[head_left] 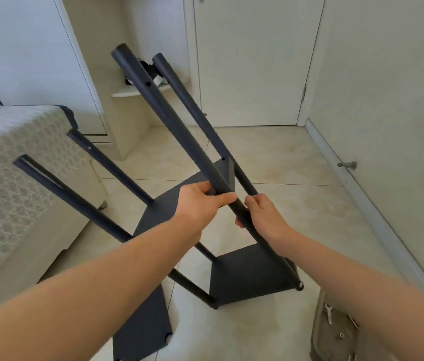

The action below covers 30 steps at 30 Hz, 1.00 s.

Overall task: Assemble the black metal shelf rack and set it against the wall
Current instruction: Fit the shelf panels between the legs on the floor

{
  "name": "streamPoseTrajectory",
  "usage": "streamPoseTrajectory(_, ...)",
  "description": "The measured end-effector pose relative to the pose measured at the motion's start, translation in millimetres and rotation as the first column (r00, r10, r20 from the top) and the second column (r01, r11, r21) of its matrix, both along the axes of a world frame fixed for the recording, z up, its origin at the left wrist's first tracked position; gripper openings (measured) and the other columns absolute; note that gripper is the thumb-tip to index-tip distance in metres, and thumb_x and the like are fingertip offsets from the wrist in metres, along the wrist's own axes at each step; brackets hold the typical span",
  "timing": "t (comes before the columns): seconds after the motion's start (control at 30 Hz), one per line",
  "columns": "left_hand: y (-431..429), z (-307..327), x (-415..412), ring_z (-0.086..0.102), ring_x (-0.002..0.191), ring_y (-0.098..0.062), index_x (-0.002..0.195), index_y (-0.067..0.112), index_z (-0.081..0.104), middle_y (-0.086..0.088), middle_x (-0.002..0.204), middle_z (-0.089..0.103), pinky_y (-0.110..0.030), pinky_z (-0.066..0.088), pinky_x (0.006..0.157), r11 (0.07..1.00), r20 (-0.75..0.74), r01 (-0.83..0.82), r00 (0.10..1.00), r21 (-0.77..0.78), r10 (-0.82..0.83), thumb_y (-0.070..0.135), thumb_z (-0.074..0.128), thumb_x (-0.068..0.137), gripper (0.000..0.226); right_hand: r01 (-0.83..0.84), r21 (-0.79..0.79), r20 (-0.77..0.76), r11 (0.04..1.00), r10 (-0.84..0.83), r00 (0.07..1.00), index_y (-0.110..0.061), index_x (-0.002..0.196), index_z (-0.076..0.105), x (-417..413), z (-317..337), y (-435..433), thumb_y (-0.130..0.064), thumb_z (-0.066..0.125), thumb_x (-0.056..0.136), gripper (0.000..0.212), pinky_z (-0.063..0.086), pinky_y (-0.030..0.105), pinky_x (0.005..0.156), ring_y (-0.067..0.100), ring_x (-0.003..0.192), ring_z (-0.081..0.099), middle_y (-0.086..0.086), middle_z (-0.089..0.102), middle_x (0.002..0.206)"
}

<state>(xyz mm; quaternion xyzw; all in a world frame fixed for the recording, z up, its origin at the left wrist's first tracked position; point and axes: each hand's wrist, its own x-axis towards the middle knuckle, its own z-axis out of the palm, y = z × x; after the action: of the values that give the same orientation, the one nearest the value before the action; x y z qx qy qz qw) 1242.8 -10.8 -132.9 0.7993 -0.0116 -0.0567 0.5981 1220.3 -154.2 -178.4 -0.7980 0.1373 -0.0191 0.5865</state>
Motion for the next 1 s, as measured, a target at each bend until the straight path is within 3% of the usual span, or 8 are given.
streamPoseTrajectory(0.07,17,4,13,0.066,0.081,-0.004,0.089,0.029,0.071,0.012,0.086,0.072,-0.014,0.048,0.066,0.997,-0.059,-0.037,0.998,-0.068,0.033,0.026,0.084,0.080,0.016,-0.036,-0.025,0.012,0.999,0.036,0.999,-0.013,0.114,0.043,8,15,8,-0.031,0.030,0.107,0.023,0.044,0.024,0.065,0.013,0.072,0.065,0.006,0.070,0.078)
streamPoseTrajectory(0.2,54,-10,21,0.067,0.094,-0.010,0.103,0.019,0.072,0.003,0.095,0.075,-0.018,0.046,0.069,0.976,-0.177,-0.064,0.984,-0.207,0.027,0.025,0.080,0.083,0.022,-0.175,-0.171,0.009,0.970,0.179,0.984,-0.012,0.114,0.043,15,23,32,-0.031,0.030,0.107,0.024,0.041,0.020,0.060,0.011,0.073,0.060,0.011,0.069,0.089)
streamPoseTrajectory(0.3,75,-24,26,0.061,0.109,-0.017,0.106,0.015,0.071,-0.004,0.110,0.073,-0.027,0.040,0.083,0.949,-0.260,-0.090,0.966,-0.302,0.009,0.022,0.078,0.085,0.023,-0.247,-0.267,0.004,0.932,0.258,0.966,-0.015,0.113,0.042,23,19,45,-0.033,0.029,0.107,0.023,0.042,0.019,0.060,0.007,0.073,0.057,0.006,0.066,0.090)
streamPoseTrajectory(0.4,98,-39,27,0.063,0.112,-0.017,0.109,0.013,0.070,-0.003,0.107,0.076,-0.032,0.043,0.098,0.930,-0.317,-0.100,0.948,-0.354,-0.019,0.019,0.076,0.085,0.025,-0.313,-0.306,-0.023,0.899,0.322,0.947,-0.017,0.111,0.042,29,13,57,-0.034,0.030,0.107,0.021,0.047,0.022,0.069,0.010,0.080,0.060,0.001,0.065,0.089)
streamPoseTrajectory(0.5,127,-62,27,0.060,0.122,-0.018,0.115,0.015,0.072,0.000,0.113,0.076,-0.038,0.035,0.113,0.915,-0.327,-0.102,0.944,-0.391,-0.035,0.026,0.079,0.076,0.040,-0.401,-0.338,-0.055,0.852,0.407,0.912,-0.019,0.110,0.041,34,3,75,-0.036,0.030,0.106,0.021,0.051,0.031,0.076,0.017,0.087,0.062,0.000,0.065,0.091)
streamPoseTrajectory(0.7,170,-113,15,0.066,0.117,-0.022,0.115,0.011,0.072,-0.007,0.118,0.074,-0.036,0.045,0.102,0.843,-0.319,-0.166,0.948,-0.511,-0.007,0.025,0.075,0.078,0.039,-0.472,-0.450,-0.090,0.758,0.488,0.868,-0.021,0.108,0.039,34,-25,121,-0.038,0.028,0.106,0.020,0.050,0.041,0.078,0.021,0.080,0.059,0.003,0.061,0.089)
streamPoseTrajectory(0.87,189,-142,1,0.066,0.116,-0.028,0.106,0.013,0.077,-0.012,0.118,0.073,-0.034,0.049,0.093,0.794,-0.348,-0.238,0.937,-0.559,0.036,0.023,0.076,0.079,0.028,-0.534,-0.479,-0.118,0.696,0.552,0.826,-0.024,0.106,0.038,31,-44,141,-0.036,0.027,0.106,0.016,0.037,0.028,0.067,0.017,0.074,0.052,0.001,0.056,0.081)
streamPoseTrajectory(1.0,192,-155,-6,0.065,0.120,-0.022,0.120,0.010,0.072,-0.008,0.128,0.070,-0.032,0.045,0.100,0.760,-0.328,-0.228,0.944,-0.609,0.021,0.019,0.073,0.083,0.038,-0.541,-0.497,-0.116,0.679,0.566,0.817,-0.025,0.107,0.038,27,-54,147,-0.035,0.029,0.106,0.013,0.036,0.026,0.070,0.011,0.071,0.051,-0.002,0.055,0.078)
